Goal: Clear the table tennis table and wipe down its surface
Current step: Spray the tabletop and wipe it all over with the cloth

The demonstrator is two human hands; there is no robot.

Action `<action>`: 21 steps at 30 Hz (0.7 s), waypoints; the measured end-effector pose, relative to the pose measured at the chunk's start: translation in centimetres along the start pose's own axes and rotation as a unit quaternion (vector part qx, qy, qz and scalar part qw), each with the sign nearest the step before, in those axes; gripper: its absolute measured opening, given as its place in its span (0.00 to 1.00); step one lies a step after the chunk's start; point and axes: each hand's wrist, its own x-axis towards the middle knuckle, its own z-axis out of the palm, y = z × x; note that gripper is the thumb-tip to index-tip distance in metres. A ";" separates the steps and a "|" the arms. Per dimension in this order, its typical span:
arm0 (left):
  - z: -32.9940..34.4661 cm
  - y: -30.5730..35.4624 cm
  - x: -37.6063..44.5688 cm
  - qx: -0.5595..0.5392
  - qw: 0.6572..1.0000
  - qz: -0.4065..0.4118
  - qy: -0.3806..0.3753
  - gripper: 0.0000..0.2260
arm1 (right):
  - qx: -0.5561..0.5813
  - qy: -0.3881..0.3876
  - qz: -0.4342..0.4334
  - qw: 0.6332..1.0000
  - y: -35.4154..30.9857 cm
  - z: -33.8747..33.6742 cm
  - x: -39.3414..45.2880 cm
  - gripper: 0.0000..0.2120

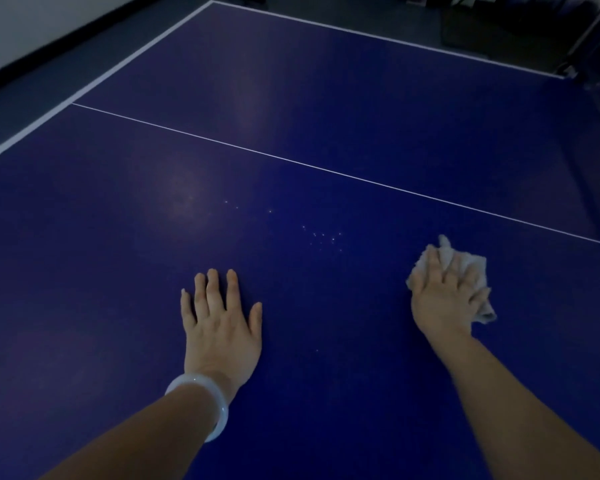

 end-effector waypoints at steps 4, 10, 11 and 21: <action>-0.3 0.0 -0.1 -0.006 1.000 0.001 -0.004 0.32 | -0.032 0.022 -0.167 0.985 -7.3 2.0 -2.3 0.30; -0.4 0.1 -0.2 -0.003 1.000 -0.001 -0.005 0.33 | -0.121 0.035 -0.312 0.942 -3.7 2.8 -2.8 0.35; -0.3 0.1 -0.2 -0.004 1.000 -0.001 -0.005 0.33 | -0.113 0.041 -0.239 0.964 -2.9 2.2 -1.0 0.35; -0.2 0.3 0.0 -0.003 1.000 -0.006 -0.003 0.33 | -0.062 -0.075 -0.195 0.976 -17.3 -1.1 8.9 0.39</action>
